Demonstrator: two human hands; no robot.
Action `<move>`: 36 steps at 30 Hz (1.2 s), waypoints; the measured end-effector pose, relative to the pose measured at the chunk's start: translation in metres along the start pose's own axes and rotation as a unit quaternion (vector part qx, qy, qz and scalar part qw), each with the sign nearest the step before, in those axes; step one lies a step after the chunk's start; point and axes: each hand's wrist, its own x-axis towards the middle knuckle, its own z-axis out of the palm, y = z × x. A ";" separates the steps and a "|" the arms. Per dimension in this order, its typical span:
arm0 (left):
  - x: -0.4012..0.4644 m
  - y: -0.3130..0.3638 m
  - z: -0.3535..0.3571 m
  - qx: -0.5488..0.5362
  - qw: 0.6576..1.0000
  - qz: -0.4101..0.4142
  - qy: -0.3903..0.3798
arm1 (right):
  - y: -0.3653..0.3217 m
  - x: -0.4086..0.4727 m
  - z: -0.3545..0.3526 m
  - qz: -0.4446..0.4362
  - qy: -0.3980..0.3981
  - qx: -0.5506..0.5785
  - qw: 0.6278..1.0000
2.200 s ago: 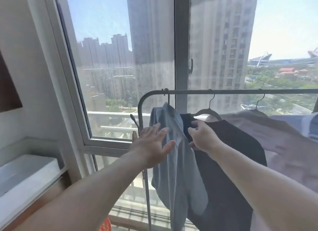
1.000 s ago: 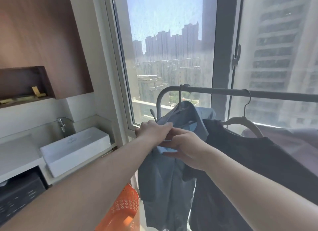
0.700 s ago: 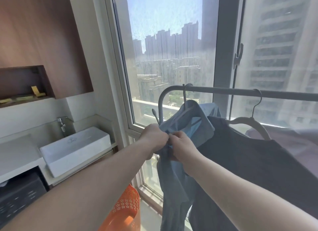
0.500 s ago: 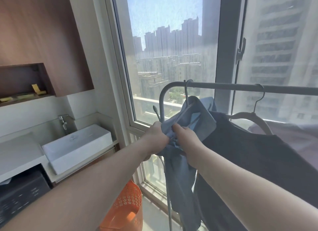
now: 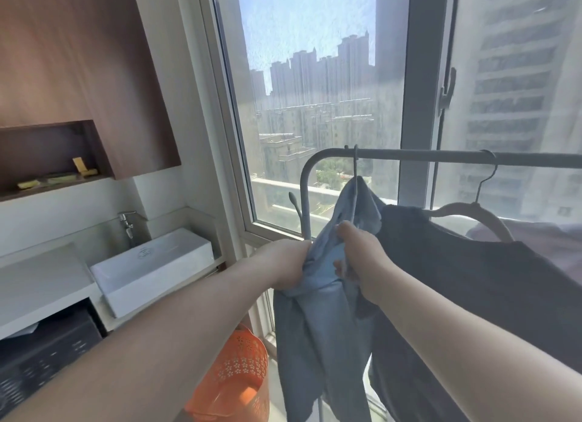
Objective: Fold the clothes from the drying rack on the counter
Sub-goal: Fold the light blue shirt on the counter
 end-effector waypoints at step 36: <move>-0.045 -0.057 0.023 -0.063 0.983 -0.124 0.123 | 0.094 0.004 0.037 -0.172 -0.148 -0.512 0.828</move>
